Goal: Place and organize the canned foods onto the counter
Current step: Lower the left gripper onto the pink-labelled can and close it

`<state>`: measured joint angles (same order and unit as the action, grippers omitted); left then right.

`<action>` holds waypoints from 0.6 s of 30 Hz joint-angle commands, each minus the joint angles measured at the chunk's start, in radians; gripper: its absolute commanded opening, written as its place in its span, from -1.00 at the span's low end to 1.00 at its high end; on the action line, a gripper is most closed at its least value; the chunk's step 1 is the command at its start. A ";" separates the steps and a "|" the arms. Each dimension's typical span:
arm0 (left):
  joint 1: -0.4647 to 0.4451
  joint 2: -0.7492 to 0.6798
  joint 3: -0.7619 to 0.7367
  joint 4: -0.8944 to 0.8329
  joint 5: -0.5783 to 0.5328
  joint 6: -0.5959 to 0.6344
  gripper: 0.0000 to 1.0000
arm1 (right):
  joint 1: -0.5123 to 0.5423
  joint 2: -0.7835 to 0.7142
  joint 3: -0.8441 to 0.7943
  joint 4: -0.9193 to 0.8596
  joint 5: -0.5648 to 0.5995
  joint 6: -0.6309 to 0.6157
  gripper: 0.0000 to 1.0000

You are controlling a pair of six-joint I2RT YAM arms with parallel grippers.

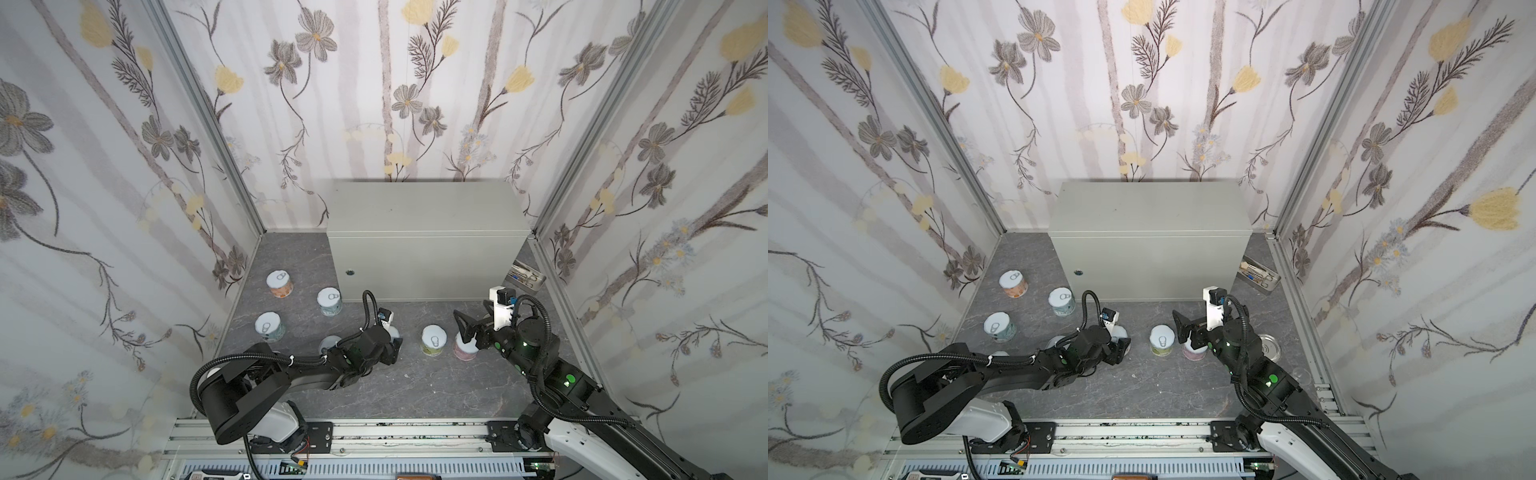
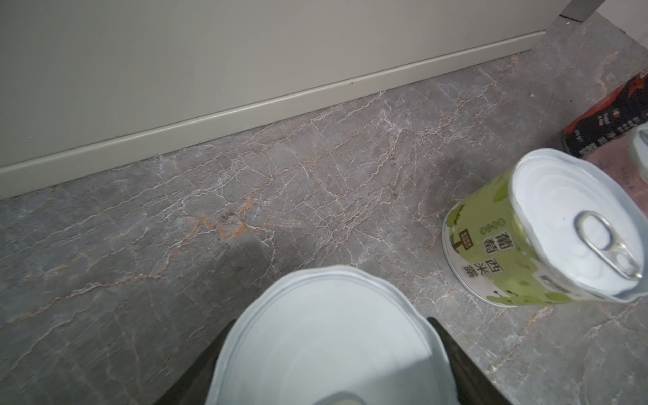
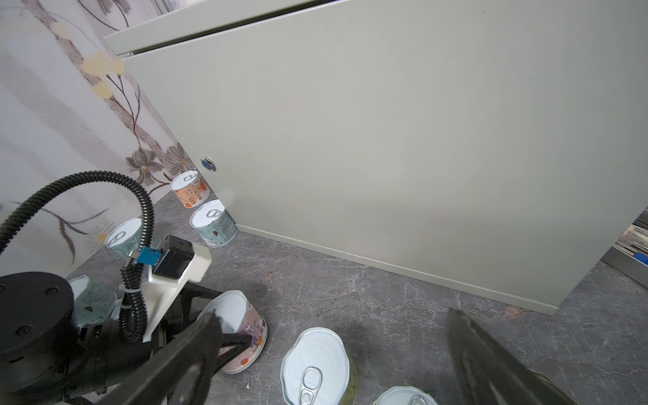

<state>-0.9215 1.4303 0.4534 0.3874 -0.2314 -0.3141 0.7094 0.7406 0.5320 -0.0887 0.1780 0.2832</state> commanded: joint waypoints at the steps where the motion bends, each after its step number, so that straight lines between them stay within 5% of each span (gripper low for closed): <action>1: 0.001 -0.032 -0.003 0.036 -0.006 -0.002 0.36 | 0.001 -0.007 0.014 0.006 -0.017 0.005 0.99; 18: -0.022 -0.396 0.160 -0.369 -0.071 0.016 0.32 | 0.003 -0.079 0.045 -0.075 -0.051 0.042 0.99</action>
<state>-0.9440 1.0676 0.5682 0.0895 -0.2695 -0.3134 0.7097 0.6647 0.5610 -0.1448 0.1390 0.3080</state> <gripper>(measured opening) 0.726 0.996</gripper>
